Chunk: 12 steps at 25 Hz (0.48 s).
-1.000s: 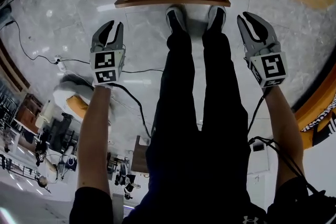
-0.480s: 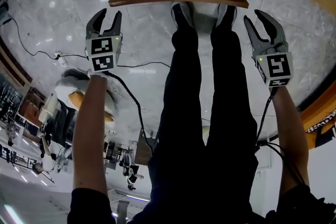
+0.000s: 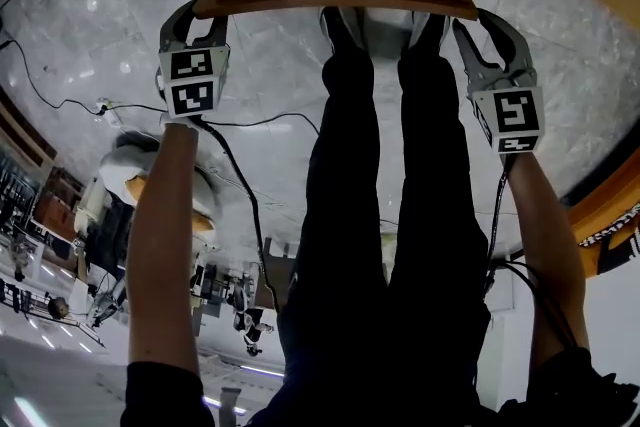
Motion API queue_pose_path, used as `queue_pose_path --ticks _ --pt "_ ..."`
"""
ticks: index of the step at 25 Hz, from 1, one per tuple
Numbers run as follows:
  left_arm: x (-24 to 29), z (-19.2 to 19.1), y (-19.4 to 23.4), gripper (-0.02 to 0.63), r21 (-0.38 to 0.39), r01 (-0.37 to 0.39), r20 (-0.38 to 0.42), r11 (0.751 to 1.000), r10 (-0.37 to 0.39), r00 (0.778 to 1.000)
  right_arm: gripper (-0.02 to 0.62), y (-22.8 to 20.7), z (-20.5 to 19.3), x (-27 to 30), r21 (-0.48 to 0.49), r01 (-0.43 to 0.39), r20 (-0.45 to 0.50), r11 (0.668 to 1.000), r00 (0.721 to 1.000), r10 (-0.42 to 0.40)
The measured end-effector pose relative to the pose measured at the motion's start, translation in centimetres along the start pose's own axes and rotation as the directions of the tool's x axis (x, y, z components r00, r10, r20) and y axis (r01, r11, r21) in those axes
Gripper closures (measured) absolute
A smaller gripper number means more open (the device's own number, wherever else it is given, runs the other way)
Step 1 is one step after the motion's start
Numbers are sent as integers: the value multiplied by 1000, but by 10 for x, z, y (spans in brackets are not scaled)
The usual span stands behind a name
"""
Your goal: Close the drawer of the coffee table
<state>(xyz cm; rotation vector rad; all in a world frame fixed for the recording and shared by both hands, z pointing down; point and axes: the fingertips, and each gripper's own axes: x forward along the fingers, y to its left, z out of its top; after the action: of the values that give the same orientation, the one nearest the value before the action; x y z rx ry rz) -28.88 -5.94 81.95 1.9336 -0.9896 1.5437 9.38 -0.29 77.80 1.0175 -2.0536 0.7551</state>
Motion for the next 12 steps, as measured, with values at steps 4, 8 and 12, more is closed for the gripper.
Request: queue_pose_path --ticks 4,8,12 --pt "0 7 -5 425 -50 26 8 998 -25 1000 454 -6 9 3 15 22 21 1000 1000 -23" --pt "-1 11 1 439 -147 22 31 989 -18 999 459 -7 16 8 44 16 23 999 1000 -17" --pt "-2 11 2 439 -165 33 32 986 -28 999 482 -4 16 8 39 -3 17 999 1000 2"
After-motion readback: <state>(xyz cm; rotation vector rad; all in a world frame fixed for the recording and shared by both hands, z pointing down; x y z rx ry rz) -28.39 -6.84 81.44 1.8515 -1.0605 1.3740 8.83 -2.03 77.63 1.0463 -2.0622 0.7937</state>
